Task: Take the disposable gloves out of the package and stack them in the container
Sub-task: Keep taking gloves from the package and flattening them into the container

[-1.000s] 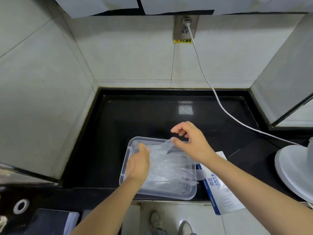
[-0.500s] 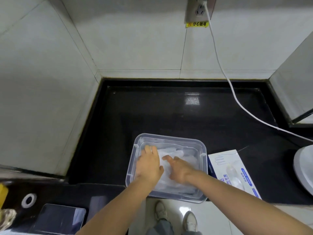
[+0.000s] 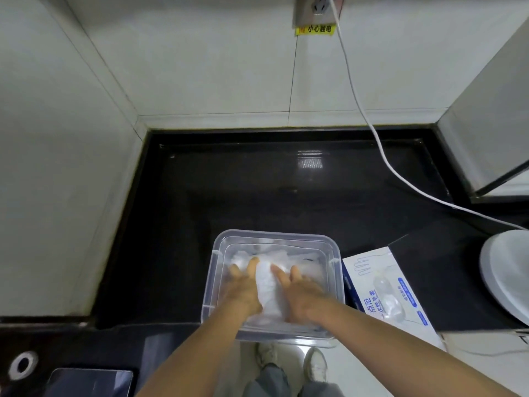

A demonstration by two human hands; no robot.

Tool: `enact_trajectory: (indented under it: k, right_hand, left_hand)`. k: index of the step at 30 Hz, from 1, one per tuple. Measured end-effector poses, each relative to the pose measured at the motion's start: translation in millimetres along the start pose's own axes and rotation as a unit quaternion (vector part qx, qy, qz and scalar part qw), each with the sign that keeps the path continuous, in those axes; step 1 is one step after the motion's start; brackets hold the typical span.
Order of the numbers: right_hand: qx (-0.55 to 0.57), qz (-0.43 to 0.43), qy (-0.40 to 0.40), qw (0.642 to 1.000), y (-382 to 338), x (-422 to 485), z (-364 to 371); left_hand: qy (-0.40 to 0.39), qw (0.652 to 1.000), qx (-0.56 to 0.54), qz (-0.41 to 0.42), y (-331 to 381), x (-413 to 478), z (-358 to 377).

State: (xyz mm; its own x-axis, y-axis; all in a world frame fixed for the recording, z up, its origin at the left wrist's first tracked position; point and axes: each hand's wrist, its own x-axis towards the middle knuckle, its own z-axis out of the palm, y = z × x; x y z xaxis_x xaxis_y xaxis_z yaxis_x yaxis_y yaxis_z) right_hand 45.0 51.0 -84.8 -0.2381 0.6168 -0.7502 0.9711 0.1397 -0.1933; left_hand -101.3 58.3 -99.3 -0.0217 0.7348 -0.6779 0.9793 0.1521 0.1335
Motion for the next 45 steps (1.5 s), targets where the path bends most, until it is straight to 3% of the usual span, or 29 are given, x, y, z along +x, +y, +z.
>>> enact_trajectory:
  k: [4, 6, 8, 11, 14, 16, 18, 21, 25, 27, 30, 34, 37, 42, 45]
  right_hand:
    - [0.015, -0.009, -0.018, 1.000, 0.8, -1.2, -6.0]
    - [0.045, -0.032, -0.012, 0.998, 4.1, -8.5, -17.0]
    - [0.055, -0.094, 0.069, 0.992, 7.5, -20.9, -31.6]
    - [0.154, -0.187, 0.265, 0.933, 13.2, -47.3, -54.6]
    - [0.241, -0.177, 0.393, 0.870, 41.0, -69.8, -67.7]
    - [0.263, -0.126, 0.418, 0.860, 70.8, -81.2, -69.4]
    - [0.240, -0.036, 0.386, 0.890, 103.1, -90.8, -63.4]
    - [0.124, 0.066, 0.259, 0.956, 141.1, -98.7, -41.4]
    - [0.056, 0.110, 0.124, 0.985, 162.2, -105.6, -6.8]
    - [0.025, 0.115, 0.169, 0.979, 167.6, -101.1, 7.1]
    - [0.005, 0.107, 0.235, 0.966, 172.4, -93.7, 17.0]
    - [0.034, 0.089, 0.274, 0.957, 172.5, -91.7, 18.3]
    - [0.036, 0.068, 0.280, 0.957, 172.8, -88.7, 18.7]
    - [0.106, 0.050, 0.285, 0.951, 172.4, -85.8, 15.7]
    - [0.124, 0.018, 0.274, 0.953, 166.6, -84.1, 14.8]
  left_hand:
    - [-0.024, 1.000, 0.000, 0.002, 0.3, -4.5, -0.8]
    - [0.001, 1.000, -0.008, 0.011, 0.0, -8.5, -3.9]
    - [0.064, 0.997, -0.027, 0.030, 3.0, -15.0, -9.3]
    - [0.190, 0.977, -0.079, 0.057, 17.4, -27.9, -25.1]
    - [0.285, 0.945, -0.126, 0.101, 49.1, -45.1, -41.6]
    - [0.308, 0.926, -0.159, 0.147, 77.8, -55.1, -47.6]
    - [0.289, 0.915, -0.201, 0.197, 108.7, -64.4, -48.2]
    - [0.234, 0.914, -0.197, 0.268, 148.6, -75.4, -37.1]
    - [0.112, 0.940, -0.158, 0.282, 185.9, -85.5, -12.2]
    - [0.091, 0.955, -0.105, 0.263, 194.2, -86.5, 0.7]
    - [0.167, 0.960, -0.060, 0.219, 192.8, -86.2, 8.9]
    - [0.319, 0.928, -0.050, 0.184, 182.5, -88.0, 1.8]
    - [0.389, 0.902, -0.111, 0.148, 169.8, -84.9, -2.5]
    - [0.251, 0.955, -0.157, 0.002, 151.4, -81.6, 3.8]
    - [0.200, 0.960, -0.198, -0.004, 154.0, -87.5, 8.3]
